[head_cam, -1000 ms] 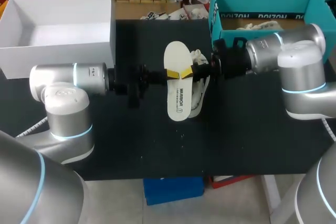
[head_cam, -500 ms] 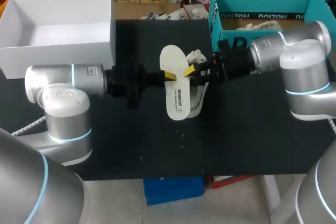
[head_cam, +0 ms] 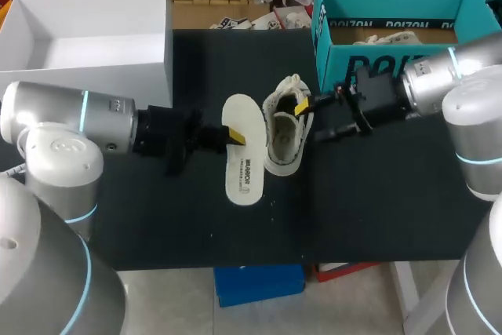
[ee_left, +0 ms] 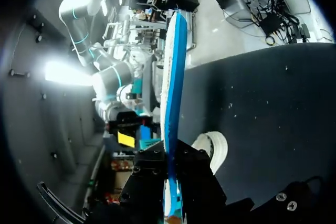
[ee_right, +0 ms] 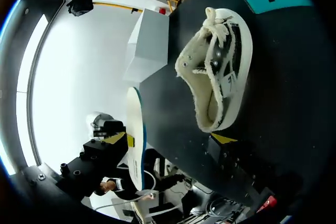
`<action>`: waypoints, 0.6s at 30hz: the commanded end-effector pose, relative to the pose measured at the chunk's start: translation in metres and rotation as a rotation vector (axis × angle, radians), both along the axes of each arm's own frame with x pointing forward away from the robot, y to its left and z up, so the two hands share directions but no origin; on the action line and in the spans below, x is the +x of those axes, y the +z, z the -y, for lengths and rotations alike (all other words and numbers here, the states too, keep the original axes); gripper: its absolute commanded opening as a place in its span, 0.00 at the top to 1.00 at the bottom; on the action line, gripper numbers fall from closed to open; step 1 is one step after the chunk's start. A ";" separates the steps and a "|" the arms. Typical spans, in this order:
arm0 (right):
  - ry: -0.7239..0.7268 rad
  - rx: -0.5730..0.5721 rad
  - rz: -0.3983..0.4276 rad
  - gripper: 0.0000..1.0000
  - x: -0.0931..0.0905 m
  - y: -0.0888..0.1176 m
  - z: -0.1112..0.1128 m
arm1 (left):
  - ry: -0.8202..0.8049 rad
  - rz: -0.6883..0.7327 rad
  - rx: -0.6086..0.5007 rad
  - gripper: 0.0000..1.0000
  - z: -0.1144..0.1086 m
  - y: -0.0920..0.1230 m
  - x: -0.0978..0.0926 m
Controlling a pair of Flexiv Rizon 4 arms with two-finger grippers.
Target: Take the shoe out of the shoebox, open the shoe tongue, remove and reinsert the insole, then place the shoe into the shoebox
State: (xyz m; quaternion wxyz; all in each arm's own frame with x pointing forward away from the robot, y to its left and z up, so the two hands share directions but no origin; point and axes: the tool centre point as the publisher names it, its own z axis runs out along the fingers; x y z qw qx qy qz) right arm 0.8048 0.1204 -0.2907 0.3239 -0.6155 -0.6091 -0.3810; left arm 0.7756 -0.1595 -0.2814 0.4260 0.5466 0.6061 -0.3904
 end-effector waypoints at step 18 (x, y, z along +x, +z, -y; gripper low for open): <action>-0.212 -0.203 0.075 0.00 -0.027 0.014 0.025 | -0.124 -0.117 0.198 1.00 -0.042 0.006 -0.040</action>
